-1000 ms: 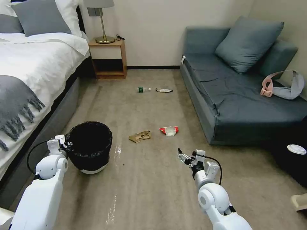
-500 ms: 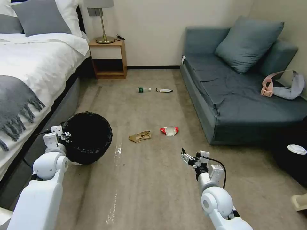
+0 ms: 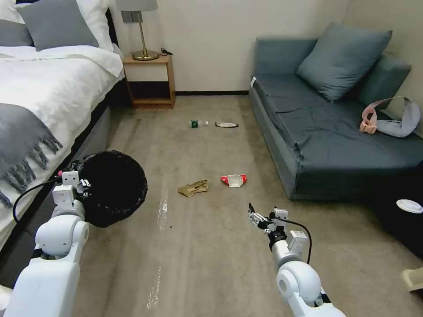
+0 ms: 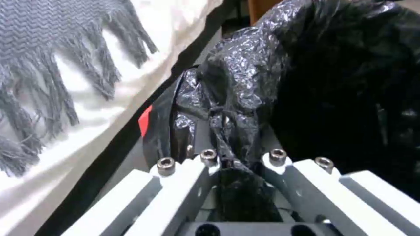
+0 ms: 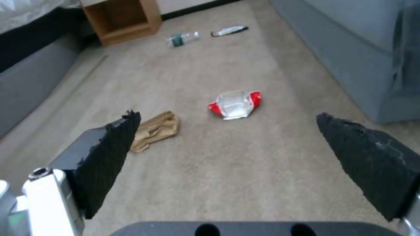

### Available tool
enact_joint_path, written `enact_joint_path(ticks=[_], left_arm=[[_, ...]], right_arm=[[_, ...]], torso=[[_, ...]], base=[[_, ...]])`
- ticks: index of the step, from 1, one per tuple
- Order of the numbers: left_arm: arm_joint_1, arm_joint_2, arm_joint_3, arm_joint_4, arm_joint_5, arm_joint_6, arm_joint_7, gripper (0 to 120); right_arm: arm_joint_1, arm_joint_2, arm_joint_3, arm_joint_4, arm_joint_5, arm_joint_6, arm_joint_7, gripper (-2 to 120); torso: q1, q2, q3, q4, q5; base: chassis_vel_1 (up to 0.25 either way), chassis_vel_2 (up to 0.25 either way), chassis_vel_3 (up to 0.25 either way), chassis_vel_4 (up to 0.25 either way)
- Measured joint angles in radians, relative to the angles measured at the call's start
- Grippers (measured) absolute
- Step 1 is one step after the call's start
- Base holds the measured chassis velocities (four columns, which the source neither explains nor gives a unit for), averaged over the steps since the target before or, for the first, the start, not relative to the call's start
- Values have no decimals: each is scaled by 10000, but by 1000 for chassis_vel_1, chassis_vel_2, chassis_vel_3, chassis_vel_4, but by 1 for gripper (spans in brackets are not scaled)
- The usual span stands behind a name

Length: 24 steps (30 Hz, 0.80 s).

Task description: Pick up the trash bin, then pick up the garbage on the floor and place it into the trash bin.

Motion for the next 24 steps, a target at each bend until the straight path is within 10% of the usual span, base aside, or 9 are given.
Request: enact_joint_path(ticks=[24], left_arm=[[348, -84, -274, 87, -10, -348, 401, 4]], right_arm=[[-63, 69, -44, -237, 21, 104, -248, 100]], torso=[[0, 0, 1, 1, 1]], base=[[-53, 51, 58, -53]])
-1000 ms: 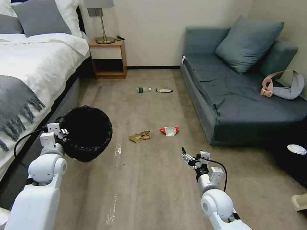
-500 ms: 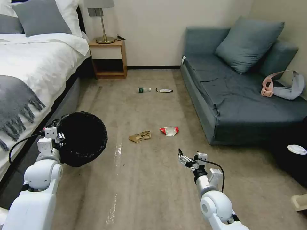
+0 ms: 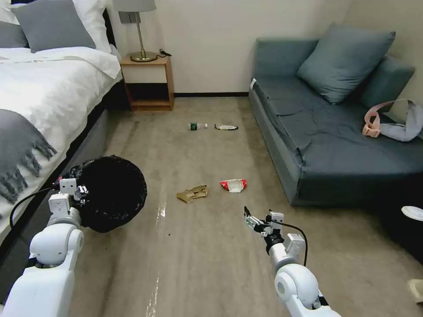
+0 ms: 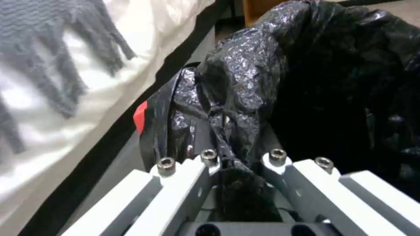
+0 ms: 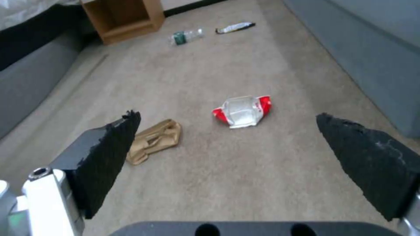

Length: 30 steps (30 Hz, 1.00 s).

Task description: Pick up the trash bin, then pick up the garbage on the floor and place it into the trash bin.

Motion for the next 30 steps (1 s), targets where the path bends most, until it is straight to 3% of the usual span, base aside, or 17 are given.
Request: enact_joint_path(ticks=[12, 30], left_arm=[[65, -90, 146, 69, 65, -103, 49, 4], [56, -26, 75, 323, 39, -280, 211, 4]], right_arm=[[-25, -24, -27, -106, 8, 76, -134, 100], [111, 107, -341, -450, -219, 135, -177, 100]], torso=[[-1, 0, -1, 0, -1], [-1, 0, -1, 0, 0]], base=[[-79, 80, 79, -77], [-138, 138, 133, -147]])
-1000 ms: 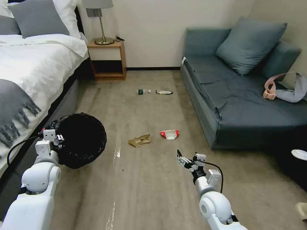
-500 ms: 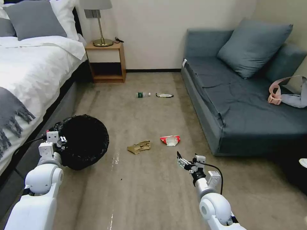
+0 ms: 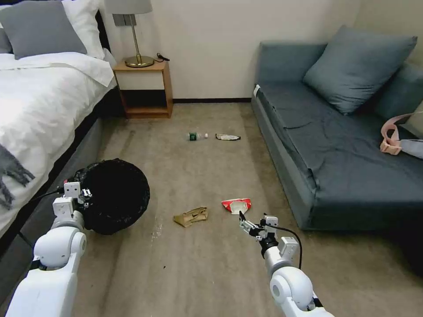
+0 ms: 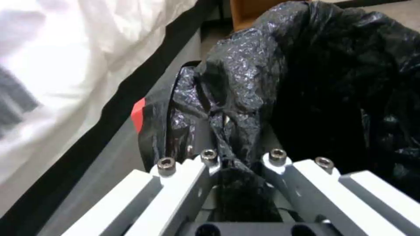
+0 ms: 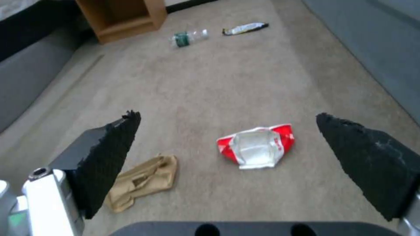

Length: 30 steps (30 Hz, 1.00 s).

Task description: Pick up the trash bin, then pick up the garbage on the floor and place it into the trash bin.

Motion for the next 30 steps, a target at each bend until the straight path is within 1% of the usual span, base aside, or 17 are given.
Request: enact_joint_path(ticks=[8, 10, 14, 20, 28, 30], left_arm=[[-82, 82, -25, 208, -47, -82, 65, 4], [-97, 108, -8, 198, -117, -56, 65, 4], [-232, 189, 129, 11, -303, 198, 70, 4], [-291, 224, 208, -38, -315, 259, 70, 4], [-252, 146, 312, -27, -229, 219, 105, 4], [-193, 70, 363, -35, -161, 155, 174, 4]], right_arm=[[116, 61, -124, -165, -93, 0, 0, 100], [129, 72, -141, -198, -101, 1, 0, 100], [217, 106, -145, -457, -218, 0, -1, 100], [284, 93, -203, -575, -264, 0, -8, 100], [313, -50, -286, -657, -215, -87, -57, 100], [429, -309, -420, -707, -197, -113, -161, 100]], torso=[[0, 0, 0, 0, 0], [0, 0, 1, 1, -1], [0, 0, 0, -1, 0], [0, 0, 0, -1, 0], [1, 0, 1, 0, 0], [0, 0, 0, -1, -2]], base=[[-145, 143, 138, -133], [-156, 124, 141, -137], [-135, 131, 130, -139], [-124, 142, 134, -138], [-130, 130, 129, -113], [-129, 100, 110, -118]])
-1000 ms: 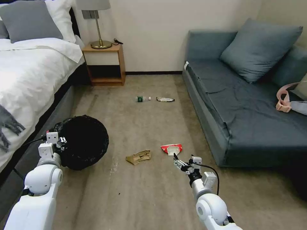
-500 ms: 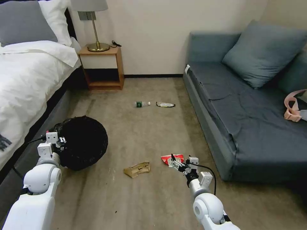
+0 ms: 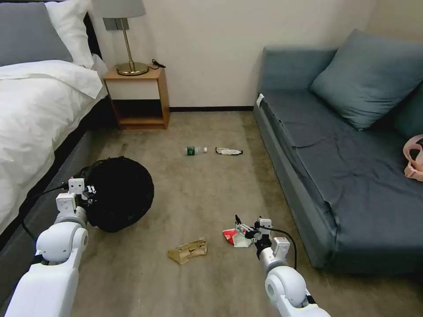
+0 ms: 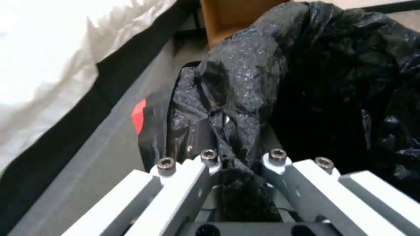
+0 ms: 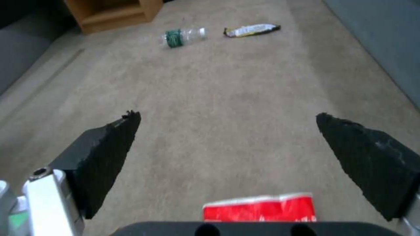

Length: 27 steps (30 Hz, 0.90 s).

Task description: Pick up the trash bin, then pick up the garbage on the floor and place it into the trash bin.

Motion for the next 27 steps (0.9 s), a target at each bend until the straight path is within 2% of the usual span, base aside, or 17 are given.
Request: enact_joint_path(ticks=[5, 7, 8, 9, 11, 13, 14, 16, 17, 18, 19, 21, 22, 24, 25, 27], left_arm=[[99, -44, -1, -57, 39, -123, 70, 4], [163, -4, -64, -74, 44, -190, 95, 4], [234, 136, -167, -97, 69, -267, 124, 4], [234, 136, -167, -97, 69, -267, 124, 4], [296, 267, -281, -152, 100, -312, 145, 4], [436, 372, -497, -289, 133, -330, 155, 4], [436, 372, -497, -289, 133, -330, 155, 4], [530, 384, -631, -342, 156, -330, 167, 4], [570, 391, -703, -347, 170, -330, 182, 4], [570, 391, -703, -347, 170, -330, 182, 4], [600, 404, -773, -353, 176, -330, 187, 4], [671, 431, -898, -424, 191, -311, 201, 4], [671, 431, -898, -424, 191, -311, 201, 4], [766, 439, -1029, -570, 205, -293, 227, 4], [766, 439, -1029, -570, 205, -293, 227, 4], [873, 447, -1154, -675, 185, -287, 301, 4]], right_arm=[[508, -612, -418, -102, 243, -213, -140, 100], [1051, -1213, -863, -204, 645, -414, -265, 100], [1789, -1943, -1415, -483, 952, -490, -448, 100], [1789, -1943, -1415, -483, 952, -490, -448, 100], [2485, -2481, -2034, -829, 1142, -493, -729, 100], [3768, -3097, -3343, -1578, 1511, -557, -1514, 100], [3768, -3097, -3343, -1578, 1511, -557, -1514, 100], [4790, -3253, -4260, -2143, 1829, -1156, -2443, 100], [5693, -3259, -4973, -2661, 1944, -1463, -3140, 100], [5693, -3259, -4973, -2661, 1944, -1463, -3140, 100], [6470, -3172, -5623, -3162, 1920, -1522, -3653, 100], [7692, -2634, -6841, -4314, 1629, -1456, -4746, 100], [7692, -2634, -6841, -4314, 1629, -1456, -4746, 100], [8680, -1605, -7926, -5553, 1360, -1362, -5733, 100], [8680, -1605, -7926, -5553, 1360, -1362, -5733, 100], [9204, -907, -8770, -6264, 1506, -1577, -5985, 100]], torso=[[0, 0, 0, -1, 3], [0, 0, 0, 0, 3], [1, 0, 1, 1, 1], [1, 0, 1, 1, 1], [0, 0, 1, 0, 0], [0, 0, 1, -1, 4], [0, 0, 1, -1, 4], [0, 0, 1, 0, 4], [0, 0, 1, 1, 4], [0, 0, 1, 1, 4], [0, 0, 0, 3, -3], [0, 0, 1, 2, -2], [0, 0, 1, 2, -2], [0, 0, 1, 3, 0], [0, 0, 1, 3, 0], [0, 0, 1, 9, 2]], base=[[-113, 116, 114, -119], [-117, 115, 111, -114], [-69, 75, 75, -69], [-69, 75, 75, -69], [-69, 53, 62, -65], [0, 0, 0, 0], [0, 0, 0, 0], [0, 0, 0, 0], [0, 0, 0, 0], [0, 0, 0, 0], [0, 0, 0, 0], [0, 0, 0, 0], [0, 0, 0, 0], [0, 0, 0, 0], [0, 0, 0, 0], [0, 0, 0, 0]])
